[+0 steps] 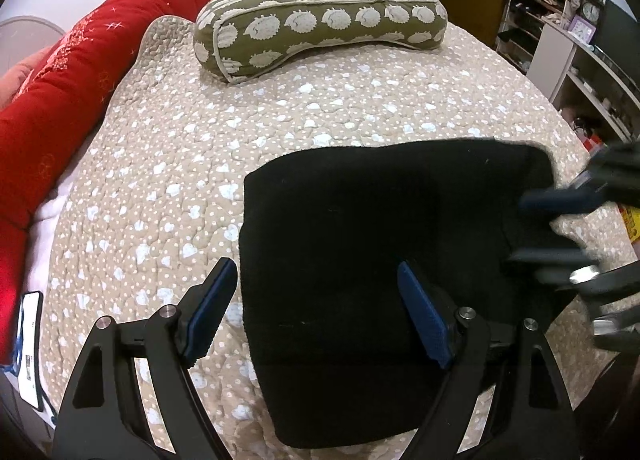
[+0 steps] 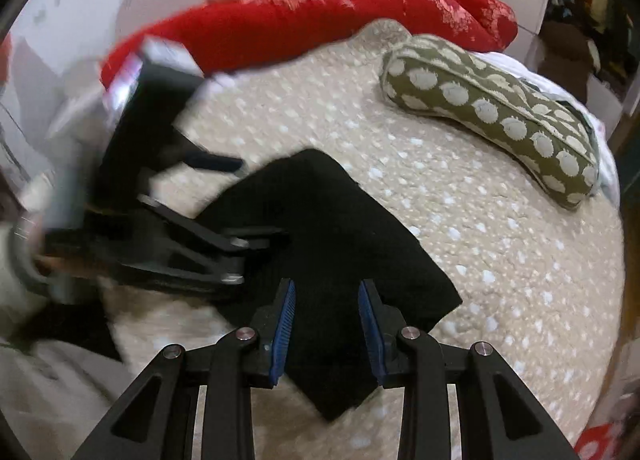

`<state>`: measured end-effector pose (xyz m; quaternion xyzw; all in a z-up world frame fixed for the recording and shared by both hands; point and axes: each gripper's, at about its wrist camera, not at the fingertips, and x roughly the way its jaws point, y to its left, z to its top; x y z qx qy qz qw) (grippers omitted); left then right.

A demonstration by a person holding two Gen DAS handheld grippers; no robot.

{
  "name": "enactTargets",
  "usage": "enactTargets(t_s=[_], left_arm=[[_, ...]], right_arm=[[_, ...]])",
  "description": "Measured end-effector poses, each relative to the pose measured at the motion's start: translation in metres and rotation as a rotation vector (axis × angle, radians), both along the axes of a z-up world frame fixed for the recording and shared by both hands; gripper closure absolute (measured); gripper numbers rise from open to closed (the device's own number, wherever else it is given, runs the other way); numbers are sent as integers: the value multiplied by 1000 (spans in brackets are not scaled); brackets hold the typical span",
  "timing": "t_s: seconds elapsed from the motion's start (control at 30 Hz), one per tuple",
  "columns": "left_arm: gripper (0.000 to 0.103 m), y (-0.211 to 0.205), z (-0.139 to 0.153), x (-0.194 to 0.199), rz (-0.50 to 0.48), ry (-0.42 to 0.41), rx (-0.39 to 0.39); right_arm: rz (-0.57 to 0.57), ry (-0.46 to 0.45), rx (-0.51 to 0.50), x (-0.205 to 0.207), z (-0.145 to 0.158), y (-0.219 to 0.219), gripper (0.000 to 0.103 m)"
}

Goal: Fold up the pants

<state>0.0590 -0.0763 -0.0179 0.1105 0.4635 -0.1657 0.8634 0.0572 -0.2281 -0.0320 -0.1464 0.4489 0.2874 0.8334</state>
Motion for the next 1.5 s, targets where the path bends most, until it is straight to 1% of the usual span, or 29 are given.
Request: enactTargets(t_s=[0.03, 0.07, 0.1, 0.17, 0.27, 0.33, 0.43, 0.47, 0.53, 0.6, 0.67, 0.73, 0.8, 0.9, 1.03, 1.13, 1.17, 1.2, 1.27, 1.33, 1.43, 1.5], left_arm=[[21, -2, -2, 1, -5, 9, 3], [20, -2, -4, 1, -3, 3, 5], [20, -2, -4, 1, -3, 1, 2], [21, -1, -3, 0, 0, 2, -1], [21, 1, 2, -4, 4, -7, 0], [21, 2, 4, -11, 6, -26, 13], [21, 7, 4, -22, 26, -30, 9], [21, 8, 3, -26, 39, -30, 3], [21, 13, -1, -32, 65, -10, -30], [20, 14, -7, -35, 77, 7, -56], [20, 16, -7, -36, 92, 7, -73], [21, 17, -5, -36, 95, 11, -77], [20, 15, -5, -36, 89, 6, -66], [20, 14, -5, -37, 88, 6, -65], [21, 17, -4, -37, 89, 17, -77], [21, 22, 3, -35, 90, 2, -63], [21, 25, 5, -34, 93, -3, -62], [21, 31, 8, -32, 100, -9, -70], [21, 41, 11, -29, 104, -2, -105], [21, 54, 10, -21, 118, 27, -161], [20, 67, 1, -10, 145, 79, -198], [20, 70, -4, -5, 152, 104, -215]], right_arm=[[-3, 34, -7, 5, -12, -1, 71], [-19, 38, 28, 8, -17, -5, 71], [-32, 43, 54, 9, -15, -8, 71], [-51, 66, 58, 7, -7, -11, 71], [-46, 43, 37, -7, 4, -9, 71], [-38, 34, 24, -17, 7, -5, 71], [-49, 27, 11, -25, 0, -4, 71], [-64, 41, 23, -25, -7, -4, 71], [-87, 41, 41, -24, -15, -5, 71], [-96, 38, 52, -26, -13, -5, 70], [-100, 46, 55, -27, -11, -6, 70], [-119, 53, 71, -30, -8, -10, 70], [-138, 52, 88, -34, -6, -13, 70], [-158, 58, 101, -35, -12, -15, 68], [-189, 78, 152, -35, -11, -23, 67], [-220, 78, 197, -33, -7, -31, 61], [-237, 78, 213, -31, -7, -35, 56], [-258, 87, 232, -29, -8, -40, 52], [-293, 115, 266, -24, -12, -46, 52], [-326, 135, 309, -20, -16, -53, 52], [-360, 162, 350, -13, -24, -60, 50], [-373, 181, 380, -8, -29, -63, 42]])
